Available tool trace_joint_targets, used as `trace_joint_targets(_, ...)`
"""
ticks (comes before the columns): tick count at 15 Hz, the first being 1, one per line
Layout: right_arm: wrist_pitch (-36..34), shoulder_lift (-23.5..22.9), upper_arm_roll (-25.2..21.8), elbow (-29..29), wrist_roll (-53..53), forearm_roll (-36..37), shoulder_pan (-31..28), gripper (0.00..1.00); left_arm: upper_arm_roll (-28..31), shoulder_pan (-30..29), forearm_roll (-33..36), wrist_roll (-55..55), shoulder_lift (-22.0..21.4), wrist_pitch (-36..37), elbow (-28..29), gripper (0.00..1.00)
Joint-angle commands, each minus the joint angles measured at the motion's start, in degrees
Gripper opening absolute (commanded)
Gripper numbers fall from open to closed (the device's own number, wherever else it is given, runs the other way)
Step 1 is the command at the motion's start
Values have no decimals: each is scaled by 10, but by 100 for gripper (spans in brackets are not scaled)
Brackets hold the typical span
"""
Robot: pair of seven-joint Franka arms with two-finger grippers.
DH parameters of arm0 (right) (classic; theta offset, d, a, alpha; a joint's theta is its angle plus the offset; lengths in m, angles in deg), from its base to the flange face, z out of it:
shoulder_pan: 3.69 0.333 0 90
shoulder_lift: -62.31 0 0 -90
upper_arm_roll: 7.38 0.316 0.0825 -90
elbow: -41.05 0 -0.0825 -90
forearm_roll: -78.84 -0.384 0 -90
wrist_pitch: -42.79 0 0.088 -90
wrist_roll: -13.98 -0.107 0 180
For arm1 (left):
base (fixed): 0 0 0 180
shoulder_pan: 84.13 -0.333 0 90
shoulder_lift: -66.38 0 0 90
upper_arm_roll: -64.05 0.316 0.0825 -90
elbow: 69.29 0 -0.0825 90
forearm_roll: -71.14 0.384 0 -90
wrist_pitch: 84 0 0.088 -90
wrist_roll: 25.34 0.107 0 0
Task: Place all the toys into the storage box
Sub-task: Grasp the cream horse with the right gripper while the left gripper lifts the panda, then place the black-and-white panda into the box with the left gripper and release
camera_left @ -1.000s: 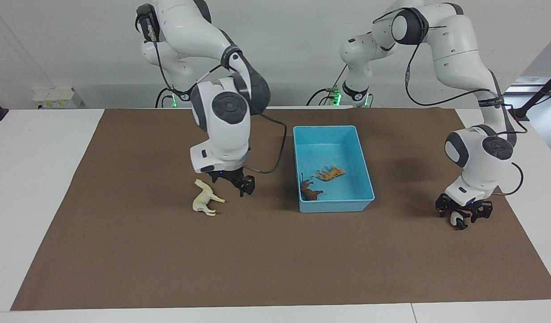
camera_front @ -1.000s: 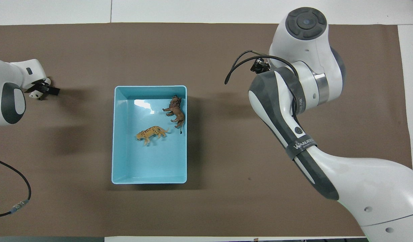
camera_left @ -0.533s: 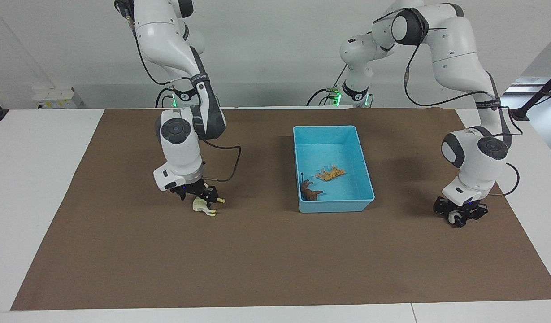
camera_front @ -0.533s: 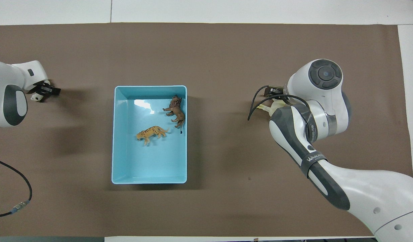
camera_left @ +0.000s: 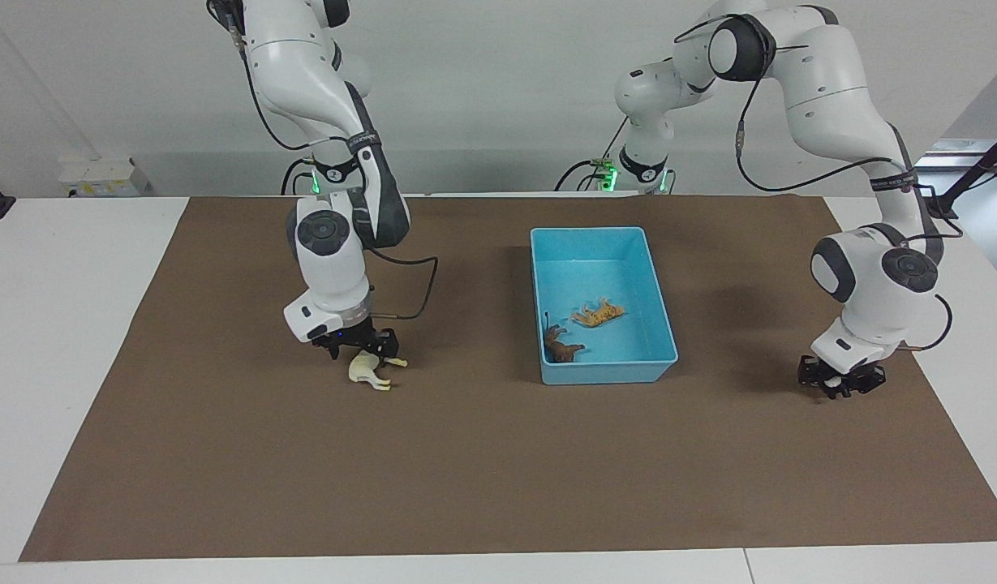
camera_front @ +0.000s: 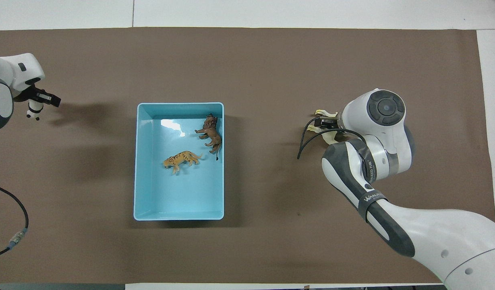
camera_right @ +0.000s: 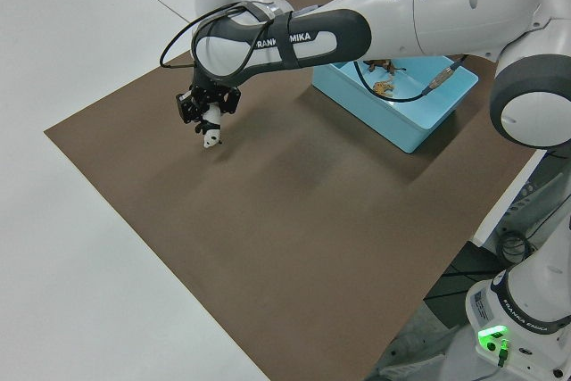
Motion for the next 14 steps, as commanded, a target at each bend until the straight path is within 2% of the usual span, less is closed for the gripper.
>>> trace_joint_targets(1,22,11,5,15,12,1,-9,60,5,63,-18,-123,-61,101,-24,6)
trace_joint_targets(2,28,10,5,16,11,-1,-9,1,5,91,-29,-178,-81,131,-25,7)
trace_joint_targets(5,24,9,5,10,9,-2,-8,0,5,179,-33,-353,-118,194,-25,9)
trace_joint_targets(8,12,6,5,-2,10,-1,-7,0,3,261,-33,-513,-145,211,6,11)
trace_joint_targets(10,-90,6,5,-71,10,-1,-6,0,3,296,-33,-591,-153,202,23,13)
trace_joint_targets(11,-156,6,5,-119,10,-1,-5,0,3,306,-33,-593,-156,201,25,64)
trace_joint_targets(12,-212,7,5,-164,10,-1,-3,0,2,306,-33,-588,-157,206,28,100)
trace_joint_targets(14,-304,12,8,-234,9,-1,1,0,2,303,-33,-528,-164,226,32,100)
